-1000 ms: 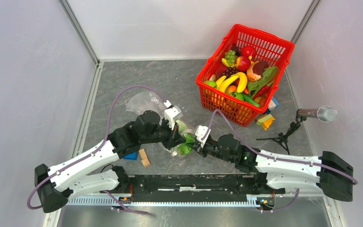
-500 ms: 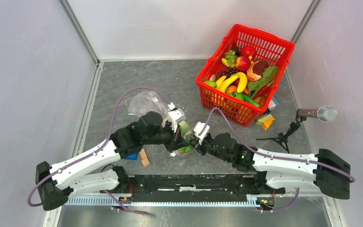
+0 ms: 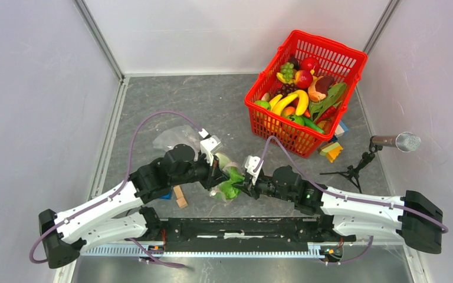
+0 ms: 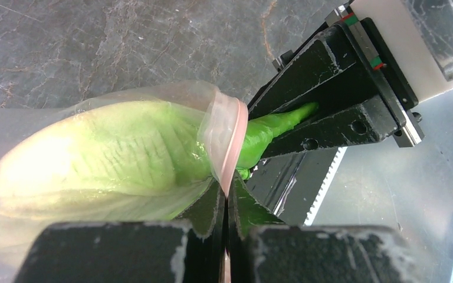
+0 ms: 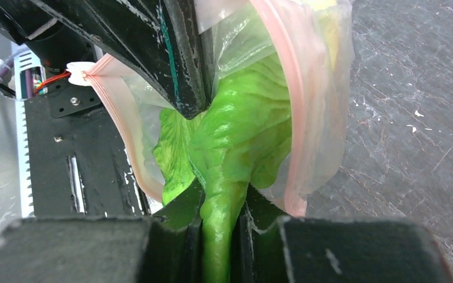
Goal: Place the food in the zip-top bag and seal the zipper
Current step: Place the fake vegetable in the zipper food storage bag.
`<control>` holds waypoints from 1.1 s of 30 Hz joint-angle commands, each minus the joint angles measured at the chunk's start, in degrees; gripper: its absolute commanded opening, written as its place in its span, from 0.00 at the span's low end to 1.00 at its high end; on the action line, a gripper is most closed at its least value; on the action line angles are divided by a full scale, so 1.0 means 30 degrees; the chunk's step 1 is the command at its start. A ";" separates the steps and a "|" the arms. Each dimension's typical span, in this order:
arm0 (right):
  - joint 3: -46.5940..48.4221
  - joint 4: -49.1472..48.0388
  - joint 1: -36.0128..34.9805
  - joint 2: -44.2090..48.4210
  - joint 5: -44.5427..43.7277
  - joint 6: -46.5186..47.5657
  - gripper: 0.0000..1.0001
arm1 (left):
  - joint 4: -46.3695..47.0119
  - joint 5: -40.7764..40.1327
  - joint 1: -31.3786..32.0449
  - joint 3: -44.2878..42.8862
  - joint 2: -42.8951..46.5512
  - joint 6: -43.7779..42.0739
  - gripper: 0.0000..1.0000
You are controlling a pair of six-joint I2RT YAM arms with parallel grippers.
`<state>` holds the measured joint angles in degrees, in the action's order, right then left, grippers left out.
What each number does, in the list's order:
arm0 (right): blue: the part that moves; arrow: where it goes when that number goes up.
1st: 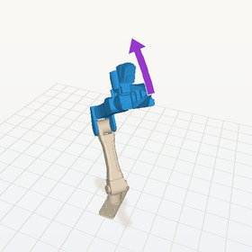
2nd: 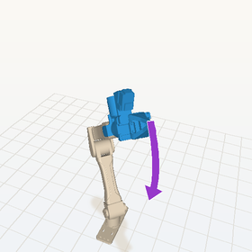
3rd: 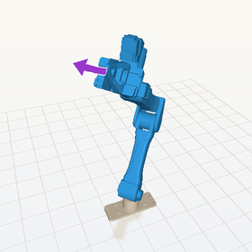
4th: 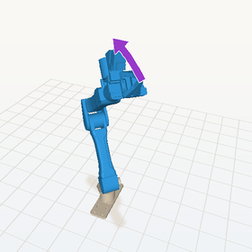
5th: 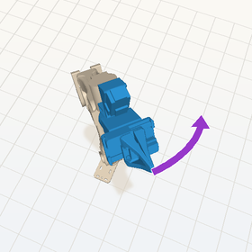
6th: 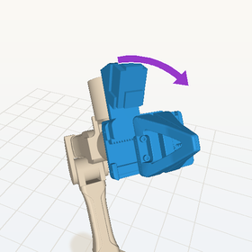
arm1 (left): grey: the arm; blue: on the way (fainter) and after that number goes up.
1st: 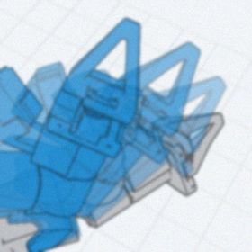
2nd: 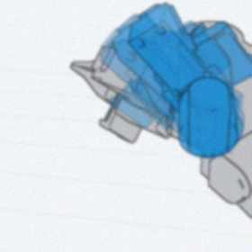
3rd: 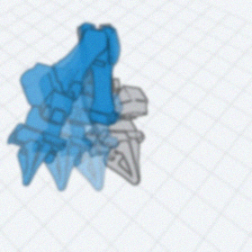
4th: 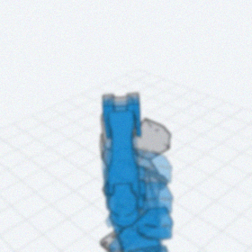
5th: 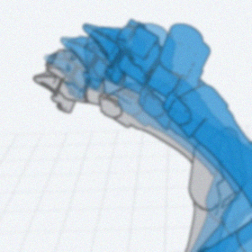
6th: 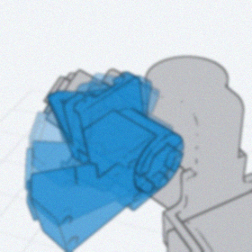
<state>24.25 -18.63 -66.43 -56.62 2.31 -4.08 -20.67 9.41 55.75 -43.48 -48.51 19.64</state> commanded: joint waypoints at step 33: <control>-0.3231 0.2305 0.0199 0.7022 -0.9242 -1.0455 0.63 | 0.2977 -0.6747 -0.0857 0.2059 0.1471 0.4401 0.02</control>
<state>18.94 -14.20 -65.98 -37.30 -14.74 -24.43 -17.30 -10.63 53.36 -36.73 -45.47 30.35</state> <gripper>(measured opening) 0.685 0.040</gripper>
